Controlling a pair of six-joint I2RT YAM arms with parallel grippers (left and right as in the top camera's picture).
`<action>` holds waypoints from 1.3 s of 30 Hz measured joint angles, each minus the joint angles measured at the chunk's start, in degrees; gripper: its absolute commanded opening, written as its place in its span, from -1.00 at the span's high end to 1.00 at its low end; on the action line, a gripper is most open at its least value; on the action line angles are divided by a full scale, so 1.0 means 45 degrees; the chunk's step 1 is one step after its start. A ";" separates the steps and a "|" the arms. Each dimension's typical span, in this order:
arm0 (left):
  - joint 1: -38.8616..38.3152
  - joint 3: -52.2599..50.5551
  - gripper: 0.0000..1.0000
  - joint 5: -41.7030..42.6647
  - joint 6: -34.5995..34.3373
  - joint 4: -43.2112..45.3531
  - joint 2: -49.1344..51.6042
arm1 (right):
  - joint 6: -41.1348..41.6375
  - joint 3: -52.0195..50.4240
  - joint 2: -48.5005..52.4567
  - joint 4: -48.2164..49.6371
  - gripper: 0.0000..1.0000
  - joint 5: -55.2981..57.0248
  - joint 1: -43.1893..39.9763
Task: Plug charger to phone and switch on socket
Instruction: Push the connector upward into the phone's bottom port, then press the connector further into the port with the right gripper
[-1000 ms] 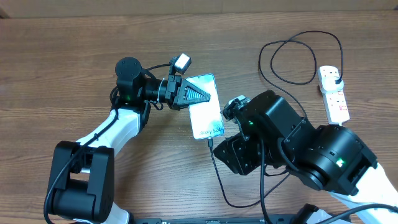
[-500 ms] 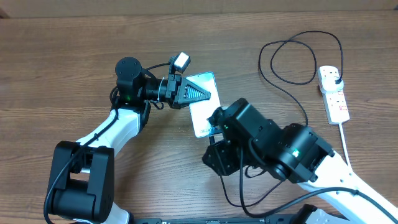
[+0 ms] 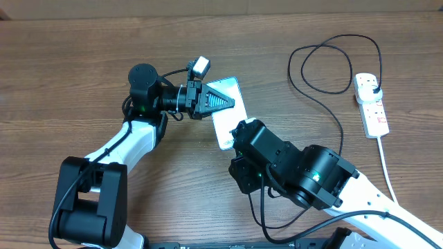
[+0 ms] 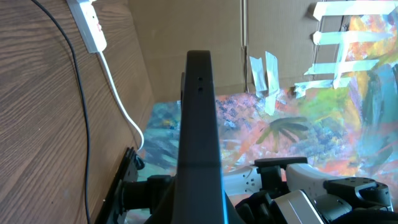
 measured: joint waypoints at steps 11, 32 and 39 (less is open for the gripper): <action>0.0000 0.0000 0.92 0.0000 0.0000 0.0000 0.0000 | 0.0121 0.0092 0.0029 0.0102 0.23 0.0461 0.0000; 0.0024 0.0000 0.92 0.0199 0.0398 0.0005 0.0000 | 0.0180 -0.0005 0.1311 0.0534 0.92 0.0811 0.0005; 0.0267 0.0029 0.92 0.0301 0.0617 0.0005 0.0000 | 0.0068 -0.0194 0.1321 0.1200 0.92 0.0811 0.0005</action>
